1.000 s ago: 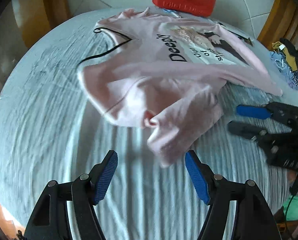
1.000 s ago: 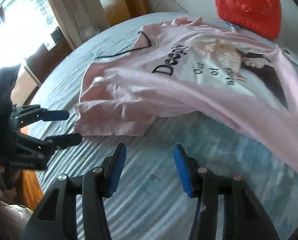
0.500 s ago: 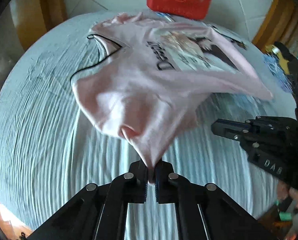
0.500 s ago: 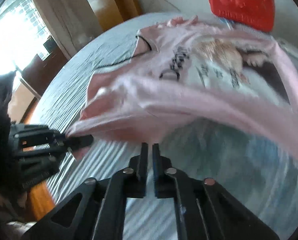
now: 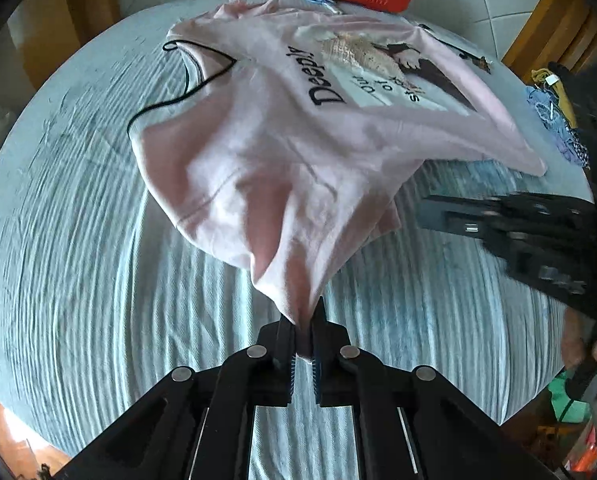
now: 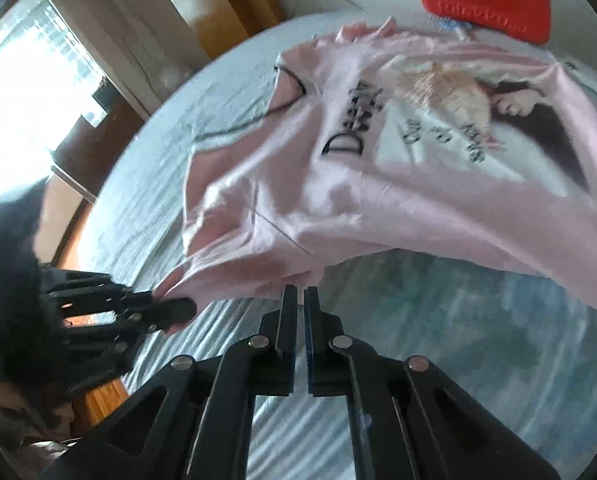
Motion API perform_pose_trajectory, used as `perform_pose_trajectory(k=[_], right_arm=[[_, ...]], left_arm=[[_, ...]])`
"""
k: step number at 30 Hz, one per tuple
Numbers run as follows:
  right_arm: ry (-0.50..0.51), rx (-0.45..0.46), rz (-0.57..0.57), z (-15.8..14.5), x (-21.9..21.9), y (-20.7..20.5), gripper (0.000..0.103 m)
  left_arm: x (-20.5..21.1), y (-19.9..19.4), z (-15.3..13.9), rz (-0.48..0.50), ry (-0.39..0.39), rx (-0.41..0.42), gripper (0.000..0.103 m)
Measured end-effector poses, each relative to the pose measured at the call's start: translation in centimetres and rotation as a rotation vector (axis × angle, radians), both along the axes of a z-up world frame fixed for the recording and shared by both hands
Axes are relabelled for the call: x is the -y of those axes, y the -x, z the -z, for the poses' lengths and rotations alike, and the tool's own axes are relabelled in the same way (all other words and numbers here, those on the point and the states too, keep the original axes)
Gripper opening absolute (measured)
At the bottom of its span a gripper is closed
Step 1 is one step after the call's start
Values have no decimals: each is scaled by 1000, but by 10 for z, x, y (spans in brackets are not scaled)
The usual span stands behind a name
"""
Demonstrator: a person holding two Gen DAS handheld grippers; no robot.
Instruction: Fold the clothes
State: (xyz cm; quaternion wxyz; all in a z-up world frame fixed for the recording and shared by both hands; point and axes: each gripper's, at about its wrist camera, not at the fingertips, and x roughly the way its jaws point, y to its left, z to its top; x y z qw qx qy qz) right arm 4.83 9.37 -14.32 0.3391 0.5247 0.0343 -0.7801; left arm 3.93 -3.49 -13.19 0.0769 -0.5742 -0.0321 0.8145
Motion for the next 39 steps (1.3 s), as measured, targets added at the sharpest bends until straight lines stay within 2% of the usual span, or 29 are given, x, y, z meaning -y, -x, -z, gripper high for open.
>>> perform_pose_trajectory(k=[3, 6, 10, 17, 19, 22, 24, 25, 26, 27, 30, 33, 37, 38, 39], right_arm=[[-33, -25, -11, 12, 15, -2, 4], [-21, -52, -15, 14, 19, -4, 4], [-81, -56, -29, 14, 24, -6, 4], [-157, 54, -44, 12, -1, -15, 3], [-124, 62, -29, 4, -11, -16, 3], [-48, 6, 6, -20, -19, -14, 3], [-3, 1, 9, -28, -16, -8, 4], [-4, 4, 7, -27, -12, -5, 4], [-19, 4, 6, -24, -6, 0, 8], [-39, 10, 6, -19, -2, 3, 16], [-61, 36, 9, -3, 6, 7, 35], [-75, 39, 7, 7, 12, 5, 43], [-83, -29, -2, 12, 22, 4, 43], [-101, -41, -7, 12, 25, 3, 38], [-136, -41, -15, 13, 27, 2, 18]], left_arm=[[0, -2, 3, -7, -3, -2, 6], [3, -1, 4, -19, -5, -6, 6], [7, 1, 9, -29, -13, 4, 6], [7, -3, 11, 6, -23, 31, 8], [8, -6, 7, 25, -61, 51, 10], [11, -11, -20, 26, -49, -17, 19], [15, -9, -41, 18, -56, -73, 46], [18, -6, -50, 10, -79, -96, 54], [23, -3, -57, -6, -95, -116, 66], [26, 0, -62, -20, -97, -129, 69], [38, 10, -61, -63, -60, -138, 70], [56, 24, -41, -142, -4, -113, 70], [77, 41, -7, -222, -10, -58, 70], [80, 44, -2, -226, -22, -58, 70], [80, 44, 1, -225, -20, -57, 70]])
